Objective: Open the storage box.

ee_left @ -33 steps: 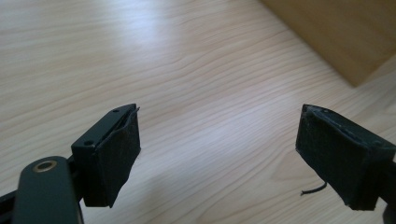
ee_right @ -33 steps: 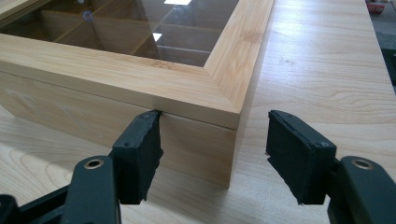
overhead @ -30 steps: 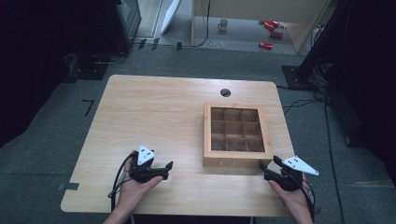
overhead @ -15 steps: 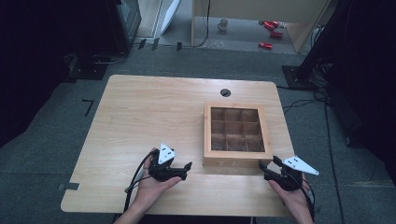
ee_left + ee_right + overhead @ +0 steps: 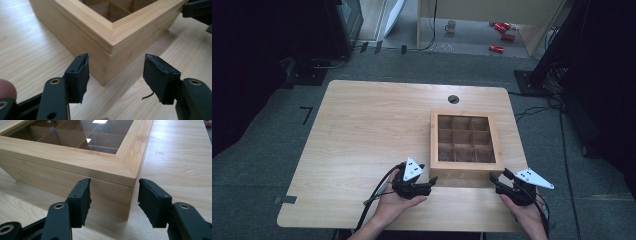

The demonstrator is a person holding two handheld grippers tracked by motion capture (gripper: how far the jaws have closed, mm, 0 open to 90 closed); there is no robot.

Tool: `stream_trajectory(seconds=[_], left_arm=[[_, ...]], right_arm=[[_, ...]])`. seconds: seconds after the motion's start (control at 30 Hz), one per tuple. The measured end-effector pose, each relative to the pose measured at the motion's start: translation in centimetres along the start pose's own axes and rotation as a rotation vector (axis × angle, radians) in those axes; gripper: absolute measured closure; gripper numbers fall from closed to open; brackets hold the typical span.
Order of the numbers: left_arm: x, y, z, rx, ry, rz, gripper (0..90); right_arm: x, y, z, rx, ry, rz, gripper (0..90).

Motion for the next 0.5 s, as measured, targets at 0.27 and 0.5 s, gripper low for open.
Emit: stream_trajectory(seconds=[0.27, 0.5], left_arm=[[1.1, 0.3, 0.4, -0.021, 0.029, 0.01, 48.6], [1.3, 0.9, 0.5, -0.049, 0.04, 0.003, 55.3]], right_arm=[[-0.1, 0.2, 0.1, 0.008, -0.008, 0.005, 45.2], [0.2, 0.2, -0.2, 0.016, -0.002, 0.006, 45.3]])
Point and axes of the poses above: each handheld gripper's, and its own axes: x roughly forward along the jaws, z roughly out of its top, y roughly to its left, the point moved 10 cm from there along x, roughly forward along the jaws, and after that the axes turned 4 degrees about y, right-handed, at the moved point
